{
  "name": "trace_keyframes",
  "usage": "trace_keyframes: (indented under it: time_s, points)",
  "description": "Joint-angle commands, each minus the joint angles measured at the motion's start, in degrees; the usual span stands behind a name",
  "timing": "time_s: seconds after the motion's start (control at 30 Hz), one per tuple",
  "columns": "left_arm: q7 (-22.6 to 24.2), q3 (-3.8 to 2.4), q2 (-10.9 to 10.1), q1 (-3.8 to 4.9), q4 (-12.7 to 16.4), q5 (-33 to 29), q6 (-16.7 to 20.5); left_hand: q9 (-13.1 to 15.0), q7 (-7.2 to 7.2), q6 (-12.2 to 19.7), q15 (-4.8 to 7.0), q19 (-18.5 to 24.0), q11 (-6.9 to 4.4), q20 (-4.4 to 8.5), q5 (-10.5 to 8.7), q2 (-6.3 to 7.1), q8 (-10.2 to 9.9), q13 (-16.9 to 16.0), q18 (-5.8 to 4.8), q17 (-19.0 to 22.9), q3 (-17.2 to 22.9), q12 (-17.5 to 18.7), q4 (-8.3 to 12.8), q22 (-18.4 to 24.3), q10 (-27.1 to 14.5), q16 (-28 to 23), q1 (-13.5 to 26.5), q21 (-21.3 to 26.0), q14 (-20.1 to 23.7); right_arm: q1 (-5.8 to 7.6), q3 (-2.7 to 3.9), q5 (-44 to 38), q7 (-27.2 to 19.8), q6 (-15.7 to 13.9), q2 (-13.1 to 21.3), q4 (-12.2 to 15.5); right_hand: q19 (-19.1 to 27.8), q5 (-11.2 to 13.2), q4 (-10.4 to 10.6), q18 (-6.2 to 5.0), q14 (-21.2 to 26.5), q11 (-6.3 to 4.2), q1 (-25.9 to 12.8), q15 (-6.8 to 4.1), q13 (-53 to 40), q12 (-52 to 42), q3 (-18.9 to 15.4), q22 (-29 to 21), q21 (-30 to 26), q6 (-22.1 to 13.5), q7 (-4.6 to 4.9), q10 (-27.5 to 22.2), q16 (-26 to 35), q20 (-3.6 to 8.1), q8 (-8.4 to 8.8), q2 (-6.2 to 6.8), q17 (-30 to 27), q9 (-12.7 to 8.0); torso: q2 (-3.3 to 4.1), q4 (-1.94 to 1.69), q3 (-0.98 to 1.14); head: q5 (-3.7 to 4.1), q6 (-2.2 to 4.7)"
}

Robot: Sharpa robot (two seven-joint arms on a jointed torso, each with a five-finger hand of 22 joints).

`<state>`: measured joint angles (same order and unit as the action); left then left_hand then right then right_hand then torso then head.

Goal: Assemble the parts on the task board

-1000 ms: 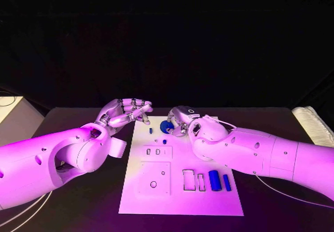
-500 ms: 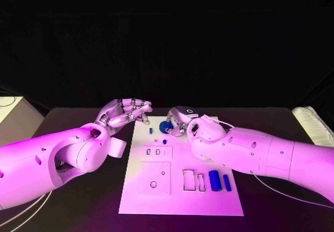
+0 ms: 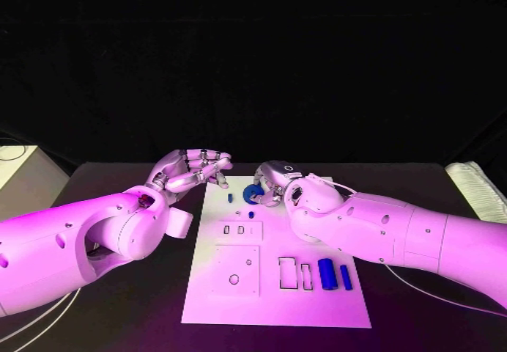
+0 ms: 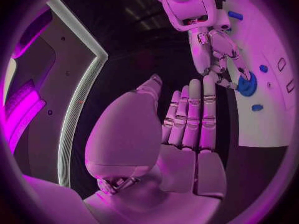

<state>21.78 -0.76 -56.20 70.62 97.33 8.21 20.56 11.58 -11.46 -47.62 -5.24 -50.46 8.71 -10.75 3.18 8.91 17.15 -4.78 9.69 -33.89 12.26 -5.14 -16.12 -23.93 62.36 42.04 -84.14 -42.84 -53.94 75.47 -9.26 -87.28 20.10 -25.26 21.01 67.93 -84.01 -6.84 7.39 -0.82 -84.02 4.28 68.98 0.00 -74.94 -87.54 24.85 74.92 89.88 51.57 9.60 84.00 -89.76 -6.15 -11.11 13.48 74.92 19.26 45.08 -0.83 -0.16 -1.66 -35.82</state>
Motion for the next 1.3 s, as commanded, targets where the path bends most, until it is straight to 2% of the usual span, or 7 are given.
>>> trace_keyframes:
  time_s: [0.03,0.17,0.53,0.8,1.13,1.3]
  points:
    - [0.4,-0.04,0.1,0.07,0.1,-0.1,-0.9,0.1,-0.15,-0.4,0.07,0.5,-0.27,-0.03,-0.33,-0.41,-0.2,-0.1,0.59,-0.1,0.2,0.3,-0.2,-0.1,-0.1,0.4,0.1,-0.1,0.5,-0.09,-0.03,0.1,-1.0,0.6,-0.1,-0.1,-6.0,0.5,0.2,0.82,-6.0,0.61,-0.5,0.62,-12.4,0.3,-0.8,15.1,0.1,-0.7,0.03,3.6,-0.2,-0.51,0.52,-0.26,15.1,-0.1,0.01,0.04,0.01,-0.1,-0.03]
    - [0.3,-0.04,0.1,0.07,0.0,-0.1,-0.8,0.1,-0.15,-0.4,0.07,0.5,-0.27,-0.03,-0.33,-0.41,-0.2,-0.1,0.59,-0.1,0.2,0.3,-0.2,-0.1,-0.1,0.4,0.1,-0.1,0.5,-0.11,-0.05,0.5,-1.3,1.0,0.1,0.1,-6.0,0.5,0.6,0.82,-6.0,0.7,-0.6,0.73,-12.5,0.2,-2.0,15.1,0.1,-0.8,0.1,3.6,-0.2,-0.62,0.83,-0.47,15.1,-0.1,-0.01,0.04,0.0,-0.13,-0.04]
    - [0.3,-0.04,-0.1,0.07,0.1,-0.1,-0.8,0.1,-0.15,-0.4,0.07,0.5,-0.27,-0.03,-0.33,-0.41,-0.2,-0.1,0.59,-0.1,0.2,0.3,-0.2,-0.1,-0.1,0.4,0.1,-0.1,0.5,-0.2,-0.25,2.1,-1.8,3.3,0.9,1.1,-6.0,0.0,3.4,0.82,-6.0,0.42,-2.4,0.44,-12.9,-0.2,-4.7,15.1,0.1,0.8,-0.27,4.1,-0.2,-0.46,0.74,-2.43,15.1,0.2,-0.05,0.14,0.03,-0.21,-0.11]
    - [0.3,-0.04,-0.2,0.07,0.1,-0.1,-0.8,0.1,-0.17,-0.4,0.06,0.9,-0.26,-0.06,-0.32,-0.38,-0.4,-0.1,0.6,-0.1,0.2,0.4,0.0,-0.3,-0.1,0.5,0.0,-0.5,0.5,-0.27,-0.3,2.2,-0.8,2.2,1.2,1.2,-6.0,-0.2,4.3,0.82,-6.0,0.38,-3.1,0.39,-13.0,-0.3,-5.0,15.1,0.1,0.9,-0.31,4.1,-0.2,-0.38,0.85,-2.98,15.1,0.3,0.01,0.0,0.04,-0.14,-0.03]
    - [0.3,-0.04,-0.3,0.07,0.1,-0.1,-0.7,0.1,-0.18,-0.4,0.06,0.9,-0.25,-0.07,-0.32,-0.35,-0.4,-0.1,0.61,-0.1,0.2,0.4,0.0,-0.4,-0.1,0.5,0.0,-0.6,0.6,-0.28,-0.31,2.0,-0.4,1.6,2.0,1.5,-6.0,-0.2,4.3,0.82,-6.0,0.37,-3.1,0.4,-12.9,-0.2,-5.0,15.1,0.1,0.9,-0.3,4.1,-0.2,-0.38,0.89,-2.99,15.1,0.3,0.01,0.11,0.02,-0.18,-0.06]
    - [0.3,-0.04,-0.4,0.07,0.1,-0.1,-0.7,0.1,-0.18,-0.4,0.06,0.9,-0.25,-0.07,-0.32,-0.35,-0.4,-0.1,0.61,-0.1,0.2,0.4,0.0,-0.4,-0.1,0.5,0.0,-0.6,0.6,-0.28,-0.31,1.7,-0.9,-1.0,3.3,3.2,-6.0,-0.3,4.2,0.82,-6.0,0.36,-3.0,0.41,-13.0,-0.3,-5.1,15.1,0.1,0.8,-0.31,4.1,-0.2,-0.38,0.94,-2.89,15.1,0.2,0.0,0.11,0.07,-0.14,-0.1]
